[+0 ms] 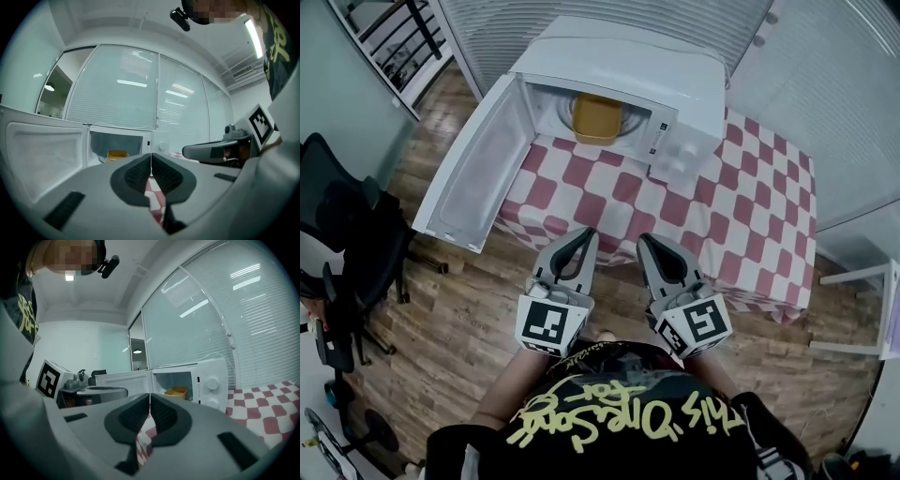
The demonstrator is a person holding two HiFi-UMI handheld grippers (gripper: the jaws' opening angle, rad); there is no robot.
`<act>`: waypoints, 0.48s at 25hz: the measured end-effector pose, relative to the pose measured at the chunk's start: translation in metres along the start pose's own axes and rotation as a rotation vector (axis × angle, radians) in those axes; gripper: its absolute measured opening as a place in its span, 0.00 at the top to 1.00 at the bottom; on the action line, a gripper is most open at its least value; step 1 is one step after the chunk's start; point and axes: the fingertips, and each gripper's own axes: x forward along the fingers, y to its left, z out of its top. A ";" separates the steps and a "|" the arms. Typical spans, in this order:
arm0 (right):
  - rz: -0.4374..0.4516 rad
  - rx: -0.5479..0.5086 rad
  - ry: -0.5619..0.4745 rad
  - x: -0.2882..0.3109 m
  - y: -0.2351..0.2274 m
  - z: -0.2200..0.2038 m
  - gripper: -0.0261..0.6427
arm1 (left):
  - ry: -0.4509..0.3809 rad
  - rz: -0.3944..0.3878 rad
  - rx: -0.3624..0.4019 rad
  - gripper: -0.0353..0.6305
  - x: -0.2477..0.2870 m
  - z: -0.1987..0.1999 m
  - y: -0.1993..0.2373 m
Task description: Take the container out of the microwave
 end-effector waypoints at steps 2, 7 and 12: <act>0.000 -0.002 0.006 0.010 -0.004 0.003 0.94 | -0.007 -0.006 -0.001 0.93 0.009 0.004 0.007; -0.017 -0.003 0.004 0.035 -0.013 0.011 0.94 | -0.008 -0.021 -0.005 0.93 0.027 0.011 0.028; -0.056 0.014 0.004 0.053 -0.023 0.014 0.94 | -0.008 -0.043 -0.011 0.93 0.045 0.012 0.045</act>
